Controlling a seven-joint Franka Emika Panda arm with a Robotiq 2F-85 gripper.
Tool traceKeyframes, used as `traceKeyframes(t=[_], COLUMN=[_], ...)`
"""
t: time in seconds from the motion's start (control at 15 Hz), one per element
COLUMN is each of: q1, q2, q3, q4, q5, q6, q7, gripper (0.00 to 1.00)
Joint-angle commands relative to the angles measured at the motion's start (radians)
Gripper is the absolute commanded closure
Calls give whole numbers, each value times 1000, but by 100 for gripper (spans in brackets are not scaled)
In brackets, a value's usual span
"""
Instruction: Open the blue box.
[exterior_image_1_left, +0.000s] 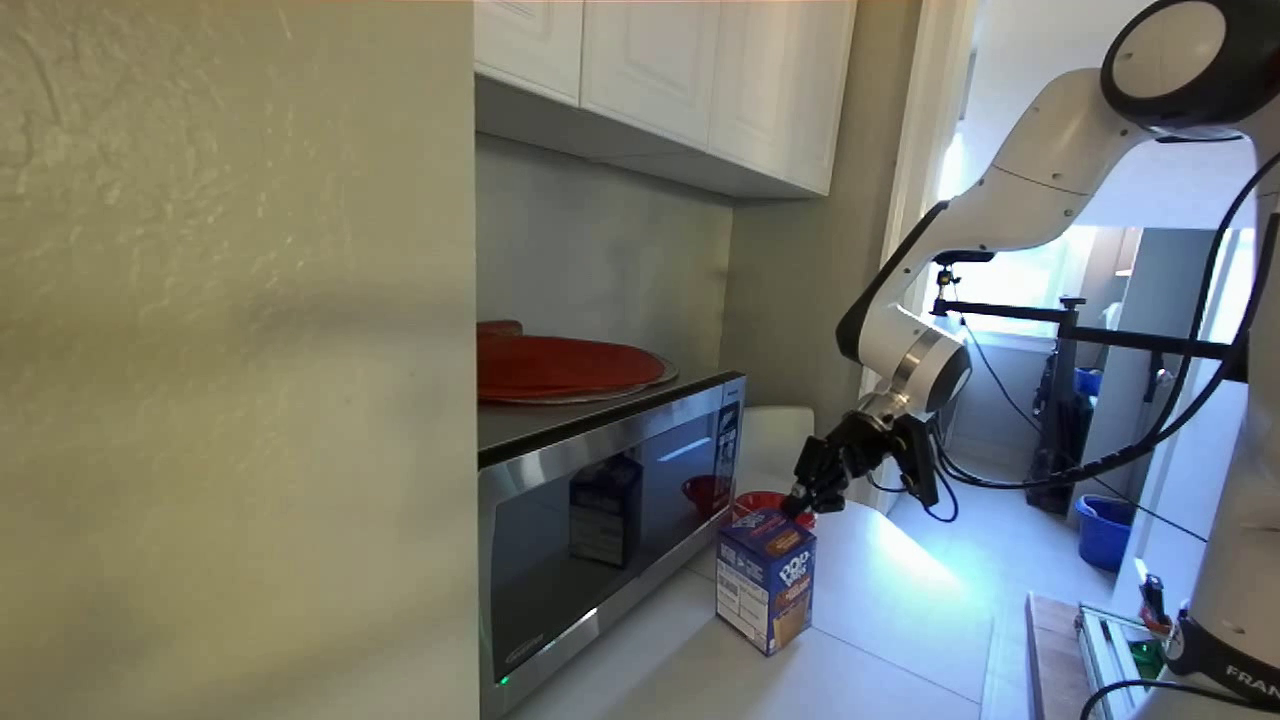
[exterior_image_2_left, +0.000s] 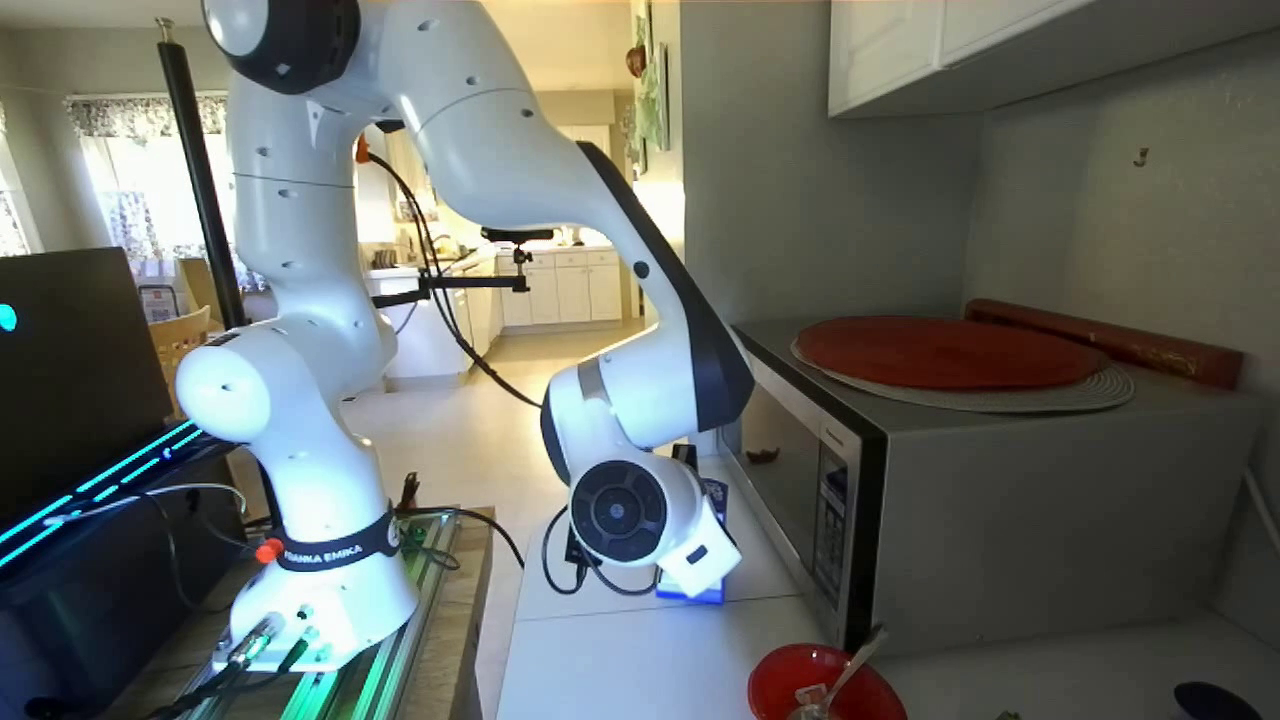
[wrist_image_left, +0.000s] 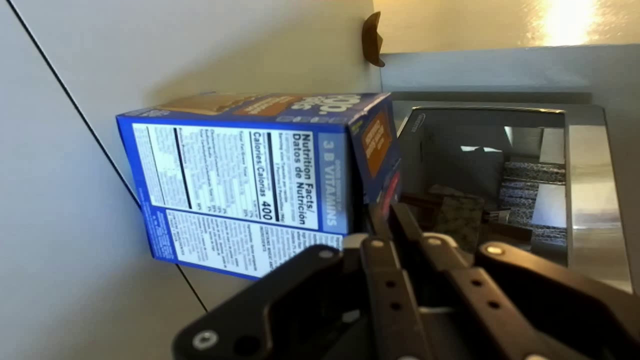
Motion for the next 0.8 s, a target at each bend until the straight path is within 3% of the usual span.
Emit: traceKeyframes(t=[0.0, 0.73], q1=[9, 10], q2=[-15, -34], q3=[9, 13], q4=[7, 44], q5=[30, 49], q6=[-8, -46], q7=[26, 90], gripper=[99, 100])
